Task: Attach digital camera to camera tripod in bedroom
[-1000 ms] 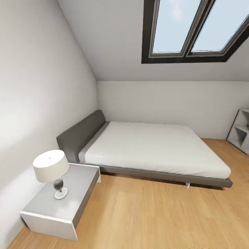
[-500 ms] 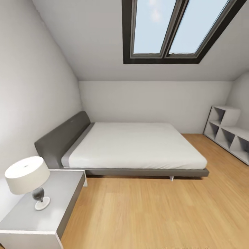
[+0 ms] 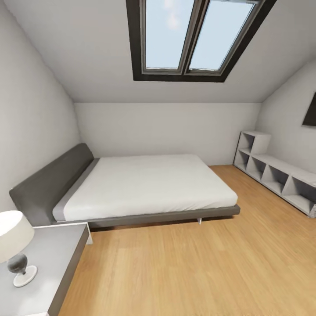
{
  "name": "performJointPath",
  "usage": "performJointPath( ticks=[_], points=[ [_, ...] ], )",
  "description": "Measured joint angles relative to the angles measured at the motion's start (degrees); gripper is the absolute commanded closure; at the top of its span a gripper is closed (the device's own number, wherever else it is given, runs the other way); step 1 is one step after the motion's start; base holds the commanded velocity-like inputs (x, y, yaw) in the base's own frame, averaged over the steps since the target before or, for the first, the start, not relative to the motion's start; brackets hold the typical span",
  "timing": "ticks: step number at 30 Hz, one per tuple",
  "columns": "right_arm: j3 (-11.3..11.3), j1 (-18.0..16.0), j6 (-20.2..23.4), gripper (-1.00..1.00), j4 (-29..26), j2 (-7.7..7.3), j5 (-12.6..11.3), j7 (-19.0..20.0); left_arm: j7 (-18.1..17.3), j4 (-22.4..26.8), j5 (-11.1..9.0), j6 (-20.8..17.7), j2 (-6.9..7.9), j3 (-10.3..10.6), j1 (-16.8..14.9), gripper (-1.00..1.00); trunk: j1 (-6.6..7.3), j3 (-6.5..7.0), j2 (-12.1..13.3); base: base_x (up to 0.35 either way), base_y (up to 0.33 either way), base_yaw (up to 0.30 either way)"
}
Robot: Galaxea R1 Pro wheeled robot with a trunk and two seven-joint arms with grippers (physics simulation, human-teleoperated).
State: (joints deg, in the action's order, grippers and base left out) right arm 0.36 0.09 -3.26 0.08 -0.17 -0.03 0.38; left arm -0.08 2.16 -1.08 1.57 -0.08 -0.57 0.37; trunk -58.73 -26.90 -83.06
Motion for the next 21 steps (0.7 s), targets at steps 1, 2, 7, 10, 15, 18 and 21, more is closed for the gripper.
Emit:
performJointPath(
  ticks=[1,2,7,10,15,18,21],
  points=[
    [0.0,0.0,0.0,-1.0,0.0,0.0,0.0,0.0,0.0,0.0,0.0,0.0,0.0,0.0,0.0,-1.0,0.0,0.0,0.0,0.0,0.0,-0.297],
    [0.0,0.0,0.0,-1.0,0.0,0.0,0.0,0.0,0.0,0.0,0.0,0.0,0.0,0.0,0.0,-1.0,0.0,0.0,0.0,0.0,0.0,-0.297],
    [0.0,0.0,0.0,-1.0,0.0,0.0,0.0,0.0,0.0,0.0,0.0,0.0,0.0,0.0,0.0,-1.0,0.0,0.0,0.0,0.0,0.0,-0.296],
    [0.0,0.0,0.0,-1.0,0.0,0.0,0.1,0.1,0.0,0.0,0.0,0.0,0.0,0.0,0.0,-1.0,0.0,0.0,0.0,0.0,0.0,-0.296],
    [0.0,0.0,0.1,-1.0,0.0,0.01,0.2,0.1,0.0,0.0,0.0,0.0,0.0,0.0,0.0,-1.0,0.0,0.0,0.0,0.0,0.0,-0.296],
    [0.0,0.0,0.0,-1.0,0.0,0.02,0.2,0.1,0.0,0.0,0.0,0.0,0.0,0.0,0.0,-1.0,0.0,0.0,0.0,0.0,0.0,-0.296],
    [0.0,0.0,0.0,-1.0,0.0,0.01,0.2,0.1,0.0,0.0,0.0,0.0,-0.03,0.0,0.0,-1.0,0.0,0.0,0.0,0.0,0.0,-0.296]
  ],
)
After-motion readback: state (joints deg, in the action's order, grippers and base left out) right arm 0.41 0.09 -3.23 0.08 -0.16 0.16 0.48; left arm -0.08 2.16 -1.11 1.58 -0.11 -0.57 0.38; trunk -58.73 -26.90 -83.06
